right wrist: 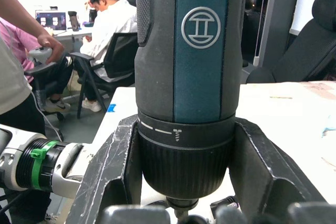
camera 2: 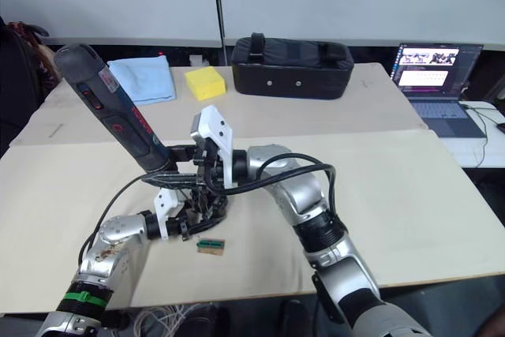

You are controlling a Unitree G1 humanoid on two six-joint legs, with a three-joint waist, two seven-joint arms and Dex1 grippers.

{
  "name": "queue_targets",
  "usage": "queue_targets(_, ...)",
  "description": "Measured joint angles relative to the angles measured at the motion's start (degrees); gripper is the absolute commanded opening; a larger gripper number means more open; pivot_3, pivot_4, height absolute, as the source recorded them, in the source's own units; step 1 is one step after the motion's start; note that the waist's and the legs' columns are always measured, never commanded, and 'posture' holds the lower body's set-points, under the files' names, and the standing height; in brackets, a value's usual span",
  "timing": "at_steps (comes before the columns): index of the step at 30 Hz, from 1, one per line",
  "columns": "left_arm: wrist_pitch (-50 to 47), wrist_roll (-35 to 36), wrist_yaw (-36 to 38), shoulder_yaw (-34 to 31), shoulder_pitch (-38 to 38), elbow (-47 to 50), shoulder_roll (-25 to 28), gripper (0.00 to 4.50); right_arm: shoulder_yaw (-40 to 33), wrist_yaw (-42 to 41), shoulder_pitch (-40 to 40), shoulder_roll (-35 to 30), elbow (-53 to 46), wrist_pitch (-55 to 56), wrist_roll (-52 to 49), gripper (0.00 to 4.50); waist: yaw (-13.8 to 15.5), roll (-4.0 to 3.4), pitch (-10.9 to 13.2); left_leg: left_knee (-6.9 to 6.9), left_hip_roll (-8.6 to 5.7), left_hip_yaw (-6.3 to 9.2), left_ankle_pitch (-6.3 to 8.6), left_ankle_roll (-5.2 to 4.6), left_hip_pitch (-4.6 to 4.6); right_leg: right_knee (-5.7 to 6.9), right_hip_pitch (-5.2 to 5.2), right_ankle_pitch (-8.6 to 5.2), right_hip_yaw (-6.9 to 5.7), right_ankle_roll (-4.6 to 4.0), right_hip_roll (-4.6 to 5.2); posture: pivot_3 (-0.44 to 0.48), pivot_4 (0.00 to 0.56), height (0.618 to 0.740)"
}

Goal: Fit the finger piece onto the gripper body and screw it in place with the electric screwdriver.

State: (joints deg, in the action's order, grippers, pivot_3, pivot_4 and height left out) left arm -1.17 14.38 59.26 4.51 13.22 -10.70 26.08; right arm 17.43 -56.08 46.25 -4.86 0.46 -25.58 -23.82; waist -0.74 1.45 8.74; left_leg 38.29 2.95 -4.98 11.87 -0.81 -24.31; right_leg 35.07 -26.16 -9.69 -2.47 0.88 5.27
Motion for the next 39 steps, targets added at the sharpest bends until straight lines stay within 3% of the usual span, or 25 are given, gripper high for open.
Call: queue_targets(39, -0.5, 0.3, -0.1, 0.1, -0.3, 0.7, 0.1, 2.33, 0.0, -0.2, -1.2, 0.5, 1.2, 2.0, 1.1, 1.9, 0.0, 0.0, 0.0, -0.01, 0.0, 0.0, 0.0, 0.0, 0.01, -0.01, 0.0, -0.06, 0.0, -0.01, 0.0, 0.0, 0.15, 0.74)
